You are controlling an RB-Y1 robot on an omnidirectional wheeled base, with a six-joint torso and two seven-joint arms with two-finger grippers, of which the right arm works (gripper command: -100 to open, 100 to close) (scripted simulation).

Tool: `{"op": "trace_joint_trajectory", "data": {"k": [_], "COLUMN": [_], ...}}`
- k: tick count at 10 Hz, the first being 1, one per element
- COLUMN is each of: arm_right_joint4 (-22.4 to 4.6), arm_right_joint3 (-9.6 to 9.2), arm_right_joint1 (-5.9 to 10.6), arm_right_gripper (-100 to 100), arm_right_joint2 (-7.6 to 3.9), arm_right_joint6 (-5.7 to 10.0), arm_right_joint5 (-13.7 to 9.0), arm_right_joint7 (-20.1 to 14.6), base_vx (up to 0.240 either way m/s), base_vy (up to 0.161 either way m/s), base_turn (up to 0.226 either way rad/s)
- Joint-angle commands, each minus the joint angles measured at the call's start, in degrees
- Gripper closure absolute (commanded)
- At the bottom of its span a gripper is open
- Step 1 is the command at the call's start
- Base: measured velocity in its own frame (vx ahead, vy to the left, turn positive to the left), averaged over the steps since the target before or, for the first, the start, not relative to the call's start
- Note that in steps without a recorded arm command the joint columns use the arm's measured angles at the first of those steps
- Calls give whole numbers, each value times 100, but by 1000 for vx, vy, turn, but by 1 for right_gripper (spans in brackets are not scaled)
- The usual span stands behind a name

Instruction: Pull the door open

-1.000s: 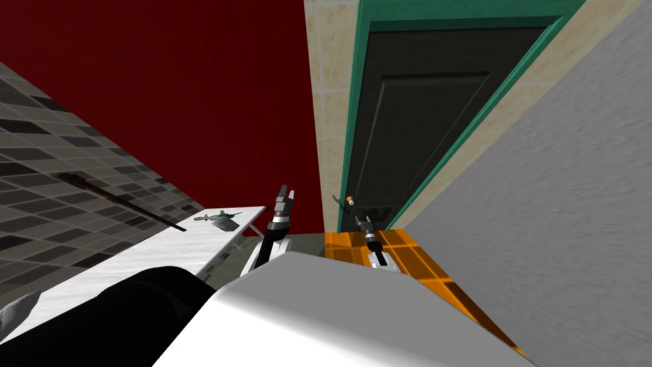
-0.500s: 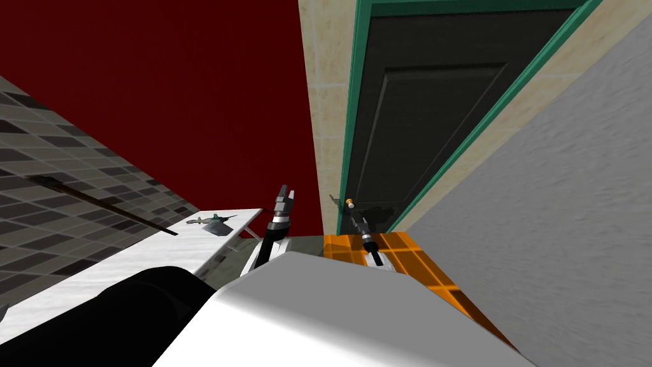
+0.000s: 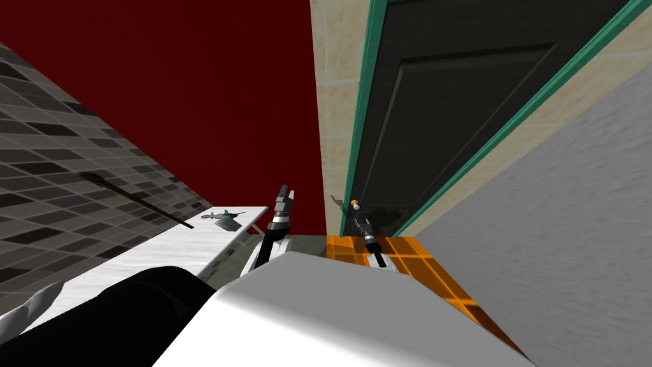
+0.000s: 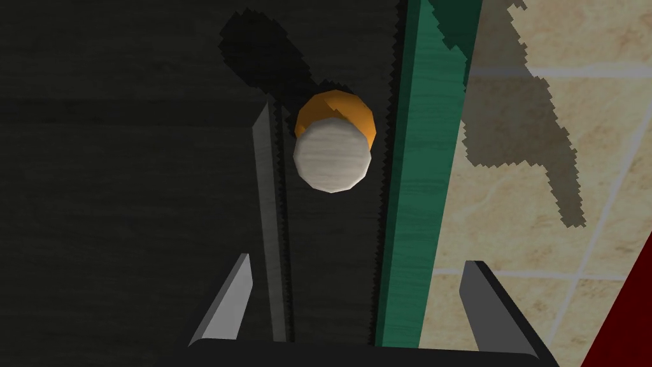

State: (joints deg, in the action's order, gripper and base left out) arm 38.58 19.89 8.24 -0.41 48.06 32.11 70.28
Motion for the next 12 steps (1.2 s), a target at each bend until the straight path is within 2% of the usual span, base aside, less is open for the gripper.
{"op": "trace_joint_trajectory", "data": {"k": [1,7,12], "arm_right_joint4": [-23,-25,-27], "arm_right_joint3": [1,-30,-54], "arm_right_joint1": [-12,-102,-174], "arm_right_gripper": [-100,-100,-100], "arm_right_joint2": [-66,-316,-416], "arm_right_joint6": [-5,-83,-146], "arm_right_joint5": [-168,-883,-1461], "arm_right_joint7": [100,370,588], "base_vx": [-9,63,92], "base_vy": [84,38,-35], "base_turn": [137,186,138]}}
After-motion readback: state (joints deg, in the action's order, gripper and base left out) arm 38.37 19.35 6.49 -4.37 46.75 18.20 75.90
